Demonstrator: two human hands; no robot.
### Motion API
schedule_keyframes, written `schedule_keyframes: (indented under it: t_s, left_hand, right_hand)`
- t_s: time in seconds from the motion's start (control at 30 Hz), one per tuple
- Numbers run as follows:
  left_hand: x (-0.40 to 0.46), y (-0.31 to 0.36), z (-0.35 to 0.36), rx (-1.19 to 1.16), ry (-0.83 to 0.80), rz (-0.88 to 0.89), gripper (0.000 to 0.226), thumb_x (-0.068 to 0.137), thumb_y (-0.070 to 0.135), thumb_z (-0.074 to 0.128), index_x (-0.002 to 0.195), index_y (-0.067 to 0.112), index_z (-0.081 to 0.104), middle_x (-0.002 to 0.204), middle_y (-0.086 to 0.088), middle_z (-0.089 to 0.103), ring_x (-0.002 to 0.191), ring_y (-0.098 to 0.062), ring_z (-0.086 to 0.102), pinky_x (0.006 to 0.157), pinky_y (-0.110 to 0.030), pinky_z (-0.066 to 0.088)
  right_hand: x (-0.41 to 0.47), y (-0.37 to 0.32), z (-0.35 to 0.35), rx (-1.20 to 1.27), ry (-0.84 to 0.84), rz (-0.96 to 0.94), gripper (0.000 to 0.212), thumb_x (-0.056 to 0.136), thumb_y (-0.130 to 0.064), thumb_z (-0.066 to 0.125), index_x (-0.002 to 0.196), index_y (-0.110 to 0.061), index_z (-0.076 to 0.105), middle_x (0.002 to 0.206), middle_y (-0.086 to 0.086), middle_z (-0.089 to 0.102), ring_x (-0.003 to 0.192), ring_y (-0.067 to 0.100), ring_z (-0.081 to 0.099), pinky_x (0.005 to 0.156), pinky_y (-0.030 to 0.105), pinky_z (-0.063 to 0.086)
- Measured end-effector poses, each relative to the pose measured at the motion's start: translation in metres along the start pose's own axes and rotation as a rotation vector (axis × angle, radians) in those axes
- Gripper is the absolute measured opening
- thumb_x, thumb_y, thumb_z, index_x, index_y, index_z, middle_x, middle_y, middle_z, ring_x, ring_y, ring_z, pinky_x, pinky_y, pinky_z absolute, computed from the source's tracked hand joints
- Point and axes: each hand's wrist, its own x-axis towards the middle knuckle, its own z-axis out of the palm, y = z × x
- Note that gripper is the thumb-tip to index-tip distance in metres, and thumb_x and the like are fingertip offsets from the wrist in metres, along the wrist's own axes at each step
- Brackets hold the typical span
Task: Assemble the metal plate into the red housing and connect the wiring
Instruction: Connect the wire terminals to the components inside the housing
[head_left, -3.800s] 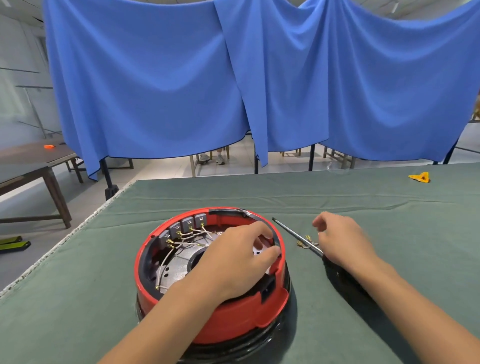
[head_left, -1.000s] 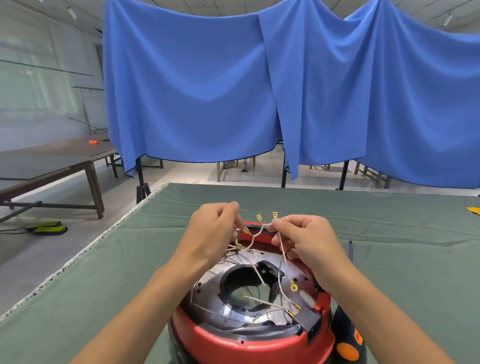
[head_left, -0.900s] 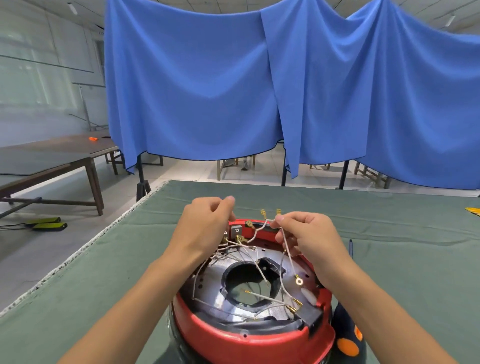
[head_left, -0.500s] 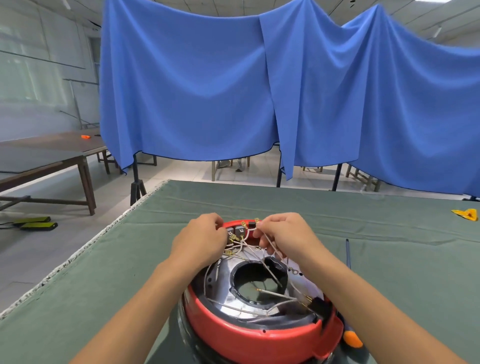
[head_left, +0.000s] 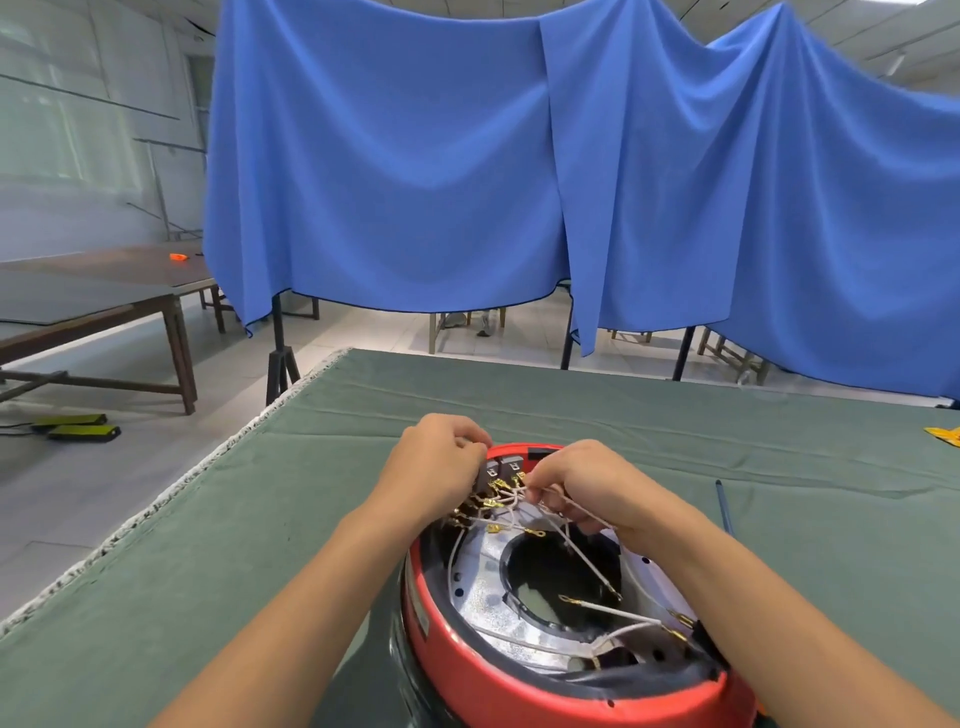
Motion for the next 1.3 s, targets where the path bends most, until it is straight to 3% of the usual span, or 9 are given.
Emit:
schedule_keyframes:
  t_s: [0.07,0.2,0.33,0.53,0.7,0.83,1.0,1.13,1.3]
  left_hand:
    - [0.000,0.000,0.001,0.003,-0.047,0.029,0.022,0.089,0.016,0.053,0.101,0.023,0.071,0.093,0.002,0.070,0.092,-0.015,0.063,0.080,-0.028,0.050]
    - [0.000,0.000,0.003,0.041,-0.092,0.086,0.028,0.093,0.016,0.051,0.114,0.022,0.068,0.107,0.002,0.069,0.101,-0.013,0.062,0.086,-0.027,0.047]
    - [0.004,0.002,0.001,0.106,-0.090,0.101,0.027,0.091,0.016,0.052,0.109,0.023,0.071,0.097,0.003,0.072,0.086,-0.014,0.063,0.080,-0.027,0.049]
    - [0.005,0.008,0.005,0.210,-0.080,0.125,0.022,0.091,0.018,0.051,0.102,0.023,0.069,0.102,0.000,0.070,0.099,-0.023,0.061,0.087,-0.040,0.050]
    - [0.004,0.006,0.005,0.212,-0.107,0.163,0.028,0.093,0.015,0.048,0.109,0.025,0.069,0.105,0.000,0.070,0.100,-0.022,0.061,0.088,-0.040,0.050]
    - [0.004,0.006,0.004,0.205,-0.107,0.161,0.028,0.093,0.016,0.049,0.108,0.026,0.070,0.102,0.000,0.070,0.097,-0.022,0.061,0.087,-0.040,0.050]
    - [0.003,0.006,0.004,0.209,-0.106,0.176,0.028,0.093,0.015,0.049,0.109,0.024,0.069,0.106,0.000,0.070,0.100,-0.023,0.061,0.088,-0.040,0.050]
    - [0.003,0.006,0.004,0.209,-0.102,0.177,0.028,0.094,0.016,0.048,0.110,0.025,0.069,0.109,0.000,0.069,0.103,-0.022,0.060,0.090,-0.040,0.049]
    - [0.003,0.006,0.004,0.205,-0.097,0.179,0.027,0.093,0.017,0.049,0.110,0.024,0.070,0.108,0.000,0.070,0.102,-0.022,0.061,0.090,-0.040,0.049]
  right_hand:
    - [0.001,0.000,0.002,-0.029,0.009,0.025,0.040,0.079,-0.006,0.058,0.040,-0.016,0.055,0.049,0.000,0.043,0.042,0.013,0.033,0.040,0.020,0.025]
    - [0.001,-0.002,0.004,-0.047,0.014,0.020,0.025,0.080,-0.005,0.058,0.055,-0.010,0.056,0.056,0.005,0.041,0.049,0.017,0.031,0.045,0.024,0.024]
    - [0.001,-0.009,0.005,-0.147,-0.010,-0.015,0.024,0.086,-0.004,0.056,0.062,-0.008,0.055,0.059,0.006,0.042,0.050,0.017,0.035,0.046,0.024,0.027]
    - [0.003,-0.006,0.007,-0.160,0.002,-0.056,0.026,0.086,-0.003,0.055,0.061,-0.009,0.053,0.058,0.004,0.042,0.049,0.015,0.035,0.046,0.023,0.026]
    - [0.007,-0.001,0.008,-0.167,0.001,-0.066,0.032,0.088,-0.004,0.054,0.057,-0.013,0.053,0.057,0.003,0.042,0.048,0.015,0.035,0.045,0.023,0.027]
    - [0.010,0.003,0.009,0.036,0.010,-0.010,0.020,0.089,-0.008,0.054,0.070,-0.015,0.054,0.058,-0.002,0.044,0.046,0.008,0.037,0.040,0.018,0.029]
    - [0.010,0.001,0.008,-0.068,0.011,-0.024,0.029,0.088,-0.008,0.053,0.060,-0.014,0.055,0.051,-0.001,0.041,0.044,0.012,0.035,0.039,0.021,0.027]
    - [0.010,0.002,0.007,0.029,-0.009,0.024,0.028,0.088,-0.010,0.052,0.060,-0.013,0.056,0.043,-0.005,0.039,0.034,0.007,0.034,0.039,0.020,0.024]
    - [0.014,0.003,0.009,-0.005,0.016,-0.012,0.027,0.087,-0.009,0.053,0.060,-0.013,0.057,0.047,-0.003,0.039,0.041,0.011,0.032,0.039,0.021,0.025]
